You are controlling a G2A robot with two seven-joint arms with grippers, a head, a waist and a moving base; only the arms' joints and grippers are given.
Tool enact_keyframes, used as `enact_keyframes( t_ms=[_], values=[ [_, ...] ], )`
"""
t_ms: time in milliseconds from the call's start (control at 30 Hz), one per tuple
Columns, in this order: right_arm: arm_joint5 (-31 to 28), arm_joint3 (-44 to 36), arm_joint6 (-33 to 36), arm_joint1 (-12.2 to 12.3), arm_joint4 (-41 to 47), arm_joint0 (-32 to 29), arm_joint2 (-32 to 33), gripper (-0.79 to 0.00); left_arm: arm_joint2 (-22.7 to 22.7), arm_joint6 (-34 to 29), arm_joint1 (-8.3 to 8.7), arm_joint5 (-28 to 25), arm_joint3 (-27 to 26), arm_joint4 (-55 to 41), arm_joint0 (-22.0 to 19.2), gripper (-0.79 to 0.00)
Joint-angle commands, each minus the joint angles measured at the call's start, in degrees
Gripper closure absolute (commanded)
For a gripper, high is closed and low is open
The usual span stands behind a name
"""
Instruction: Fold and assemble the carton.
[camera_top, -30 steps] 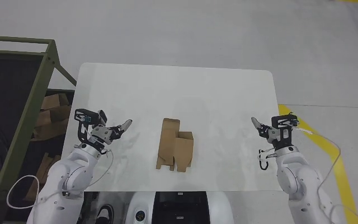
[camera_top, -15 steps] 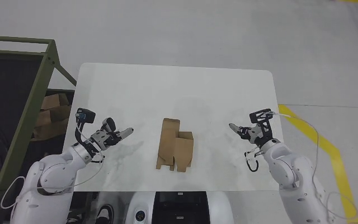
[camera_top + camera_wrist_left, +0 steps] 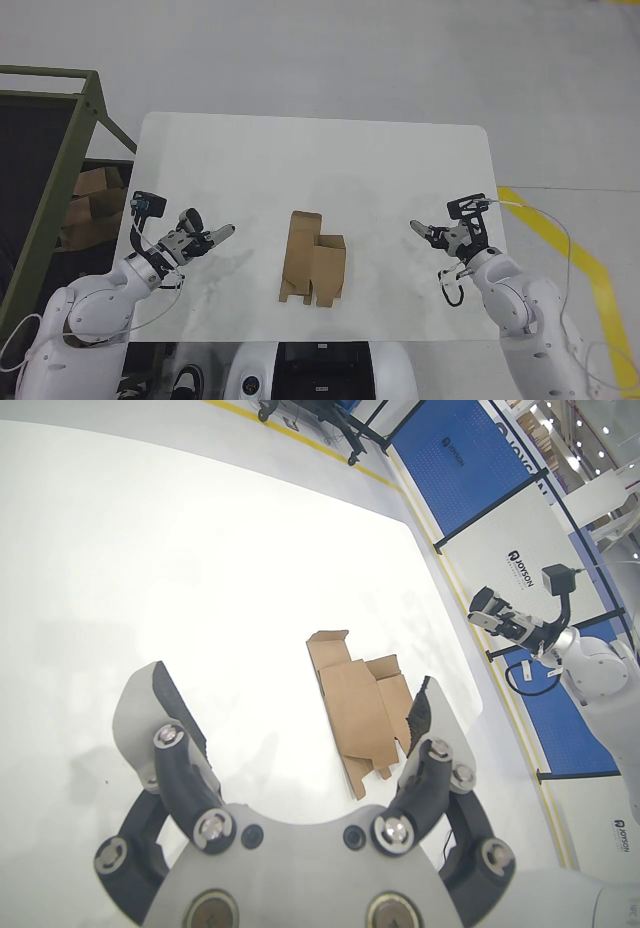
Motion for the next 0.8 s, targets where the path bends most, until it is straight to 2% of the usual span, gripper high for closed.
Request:
enact_keyframes(
  t_ms=[0,233,300,400,467,533,767],
  values=[
    [-0.2,0.1,-0.4,-0.1,1.1,0.1,-0.8,-0.785,0.5,0.3,0.02,0.2,-0.1,0.1,0.2,-0.785],
    [-4.5,0.8,3.7,-0.3,9.6,1.4,-3.8,-0.785,0.0,-5.2,0.63,-2.6,0.5,-5.7,0.0,-0.785],
    [-3.0,1.1,5.8,-0.5,11.1,2.1,-4.7,-0.785,-0.3,-6.7,0.85,-3.1,0.7,-7.0,-0.2,-0.785],
    [-2.7,1.7,10.8,-0.6,15.6,3.7,-6.4,-0.785,-0.9,-9.0,1.16,-5.3,0.1,-9.7,0.4,-0.785],
    [-4.8,2.6,14.6,-0.6,20.1,5.0,-7.3,-0.785,-2.0,-10.6,1.42,-8.3,-2.2,-9.6,2.1,-0.785],
    [-5.8,3.4,17.8,-0.5,23.1,6.2,-7.2,-0.785,-2.0,-10.6,1.42,-8.3,-2.2,-9.6,2.1,-0.785],
    [-5.8,3.4,17.8,-0.5,23.1,6.2,-7.2,-0.785,-2.0,-10.6,1.42,-8.3,-2.2,-9.6,2.1,-0.785]
  ],
)
